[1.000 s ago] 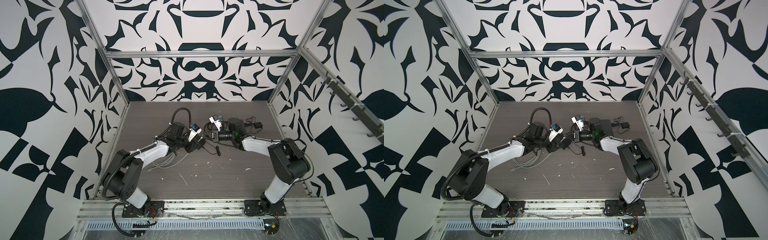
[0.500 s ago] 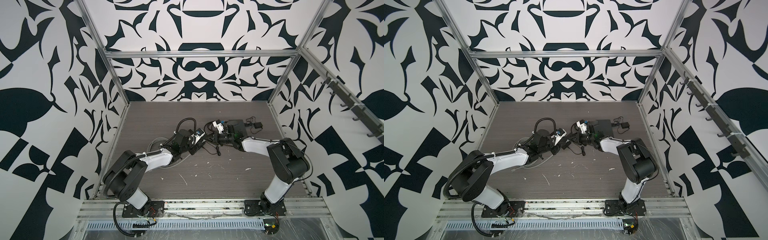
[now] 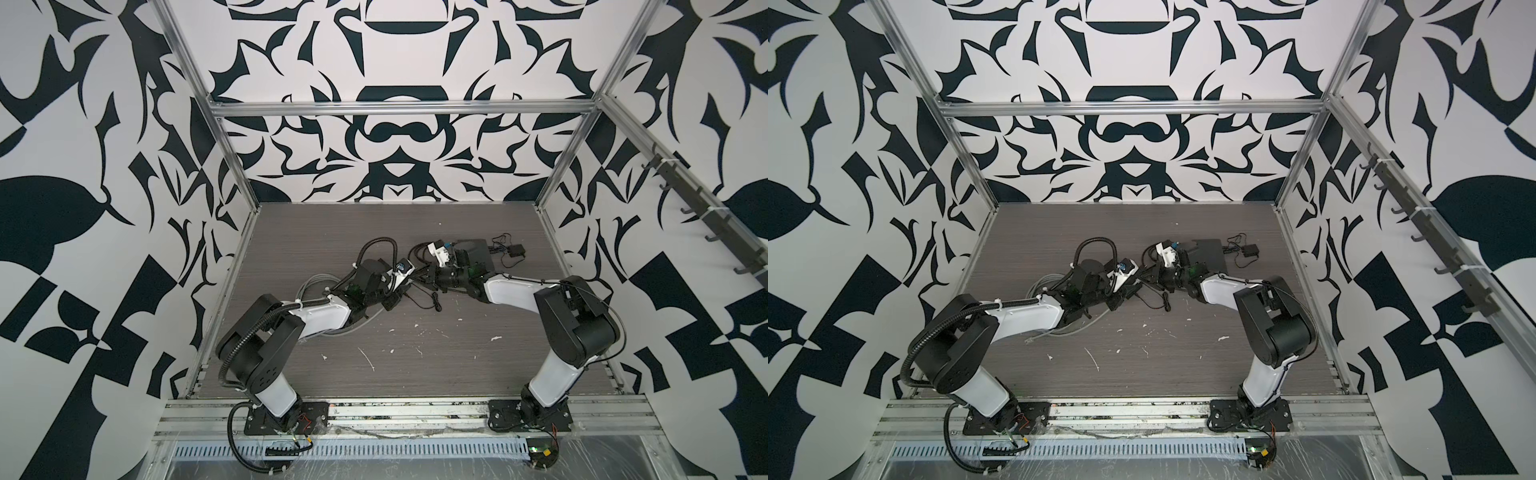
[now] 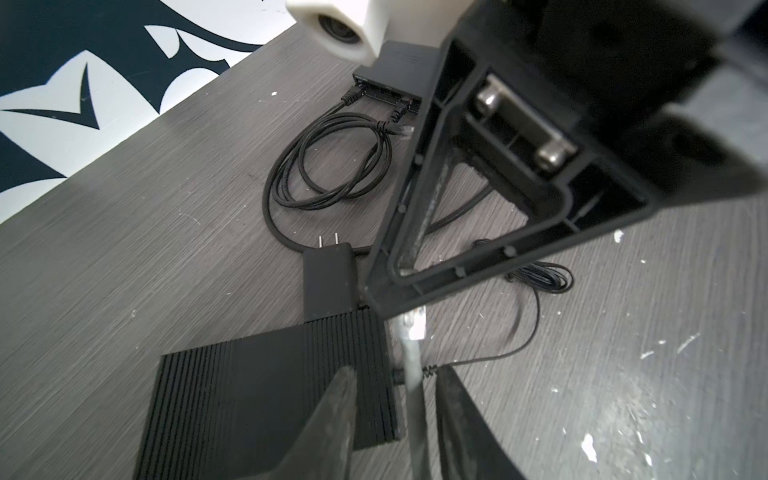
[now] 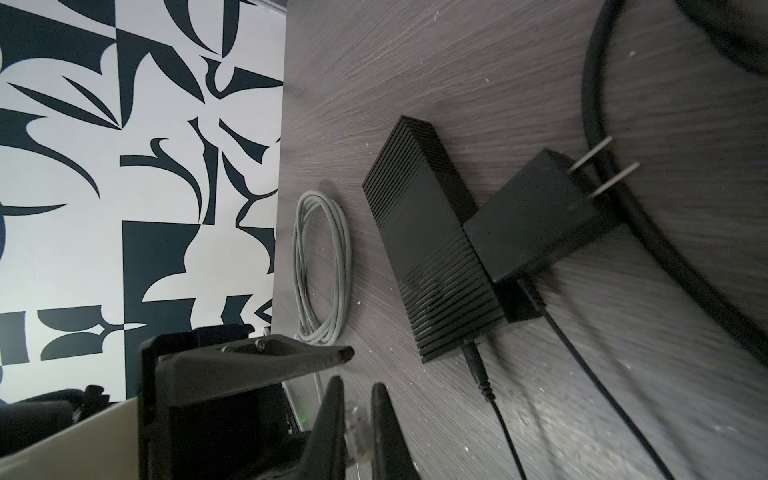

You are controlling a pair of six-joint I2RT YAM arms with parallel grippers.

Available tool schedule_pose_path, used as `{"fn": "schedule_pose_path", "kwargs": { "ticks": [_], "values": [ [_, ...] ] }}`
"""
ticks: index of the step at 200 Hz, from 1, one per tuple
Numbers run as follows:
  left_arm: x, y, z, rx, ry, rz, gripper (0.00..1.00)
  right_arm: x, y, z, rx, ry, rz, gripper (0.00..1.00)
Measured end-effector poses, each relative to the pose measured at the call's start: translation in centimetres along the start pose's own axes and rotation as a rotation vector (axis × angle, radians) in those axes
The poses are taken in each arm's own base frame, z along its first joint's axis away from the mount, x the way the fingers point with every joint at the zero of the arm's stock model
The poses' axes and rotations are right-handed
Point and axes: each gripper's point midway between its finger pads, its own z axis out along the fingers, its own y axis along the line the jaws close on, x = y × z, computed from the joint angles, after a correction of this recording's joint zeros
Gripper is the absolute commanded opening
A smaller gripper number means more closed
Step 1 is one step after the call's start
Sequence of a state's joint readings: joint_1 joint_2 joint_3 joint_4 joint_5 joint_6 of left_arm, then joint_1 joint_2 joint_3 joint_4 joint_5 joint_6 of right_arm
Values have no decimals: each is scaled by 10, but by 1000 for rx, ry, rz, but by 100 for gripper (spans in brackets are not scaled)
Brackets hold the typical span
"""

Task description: Insert the plug into the switch port

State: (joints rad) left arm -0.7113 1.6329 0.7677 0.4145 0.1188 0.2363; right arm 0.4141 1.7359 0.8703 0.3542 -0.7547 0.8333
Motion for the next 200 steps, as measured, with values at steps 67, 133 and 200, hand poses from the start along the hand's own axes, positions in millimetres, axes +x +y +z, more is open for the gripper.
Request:
{"fn": "schedule_pose_path", "kwargs": {
  "ticks": [67, 133, 200],
  "values": [
    [-4, 1, 6, 4, -3, 2, 18, -1, 1, 0, -9, -9, 8, 10],
    [-6, -1, 7, 12, -1, 3, 0, -2, 2, 0, -12, -12, 14, 12],
    [4, -3, 7, 32, 36, -2, 0, 1, -10, -5, 54, -15, -5, 35]
  ]
}}
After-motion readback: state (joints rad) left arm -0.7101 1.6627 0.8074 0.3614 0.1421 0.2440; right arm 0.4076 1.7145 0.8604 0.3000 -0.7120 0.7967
